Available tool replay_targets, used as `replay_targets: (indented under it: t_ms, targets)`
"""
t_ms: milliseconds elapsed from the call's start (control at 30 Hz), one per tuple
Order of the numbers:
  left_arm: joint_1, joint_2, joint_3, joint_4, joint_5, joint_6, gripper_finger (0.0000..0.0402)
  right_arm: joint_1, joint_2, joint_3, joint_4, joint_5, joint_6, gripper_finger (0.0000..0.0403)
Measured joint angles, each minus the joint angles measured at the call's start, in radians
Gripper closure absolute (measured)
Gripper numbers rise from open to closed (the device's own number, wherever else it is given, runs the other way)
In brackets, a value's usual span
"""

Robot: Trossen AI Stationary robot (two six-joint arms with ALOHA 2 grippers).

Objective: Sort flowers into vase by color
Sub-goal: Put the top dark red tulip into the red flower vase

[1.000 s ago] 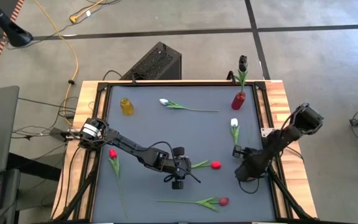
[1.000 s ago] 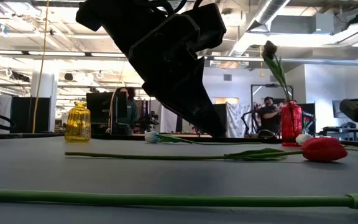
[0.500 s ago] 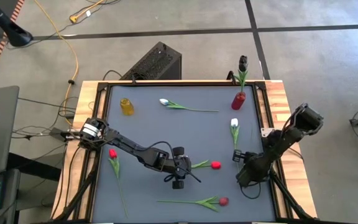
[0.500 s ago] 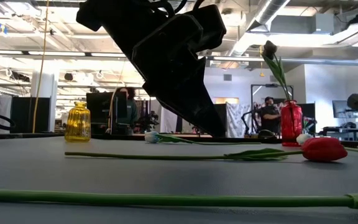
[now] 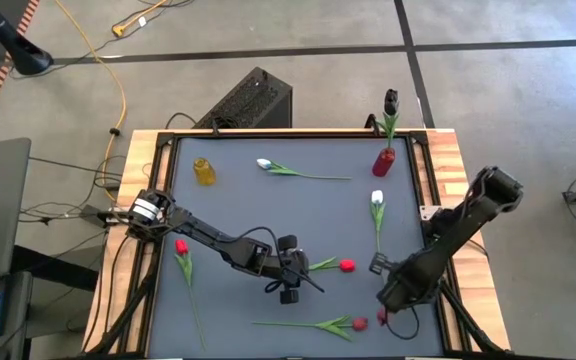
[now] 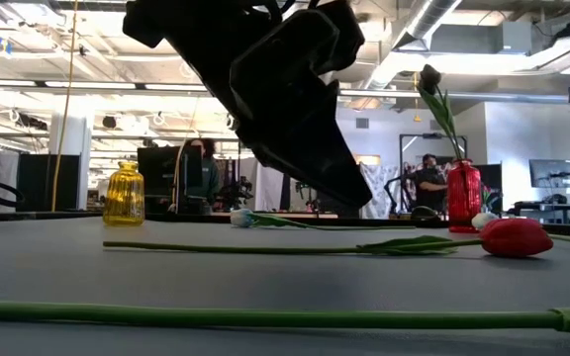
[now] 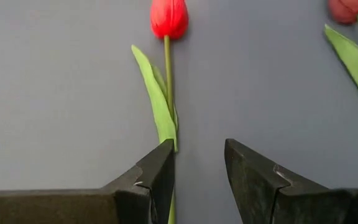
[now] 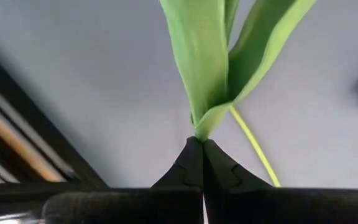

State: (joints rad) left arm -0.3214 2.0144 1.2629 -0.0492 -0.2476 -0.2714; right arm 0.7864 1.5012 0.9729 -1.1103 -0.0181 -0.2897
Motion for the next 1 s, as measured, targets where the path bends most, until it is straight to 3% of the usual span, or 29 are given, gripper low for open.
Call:
replay_targets:
  t_ms: [200,300,567,800,1000]
  targets:
    - [0.000,0.000,0.000,0.000,0.000,0.020,0.0272,0.000,-0.170,0.032,0.017,-0.034,0.138,0.0385]
    - [0.000,0.000,0.000,0.001,-0.001,0.021,0.0272,0.000,-0.278,0.032,0.084,0.003,0.174,0.0385]
    - [0.000,0.000,0.000,0.016,-0.025,0.025,0.0272,-0.023,-0.550,0.032,0.264,0.188,0.178,0.0385]
    - [0.000,0.000,0.000,0.018,-0.026,0.023,0.0272,-0.096,-0.693,0.032,0.377,0.296,0.230,0.0385]
    - [0.000,0.000,0.000,0.028,-0.026,0.018,0.0272,-0.190,-0.750,0.032,0.412,0.558,0.237,0.0385]
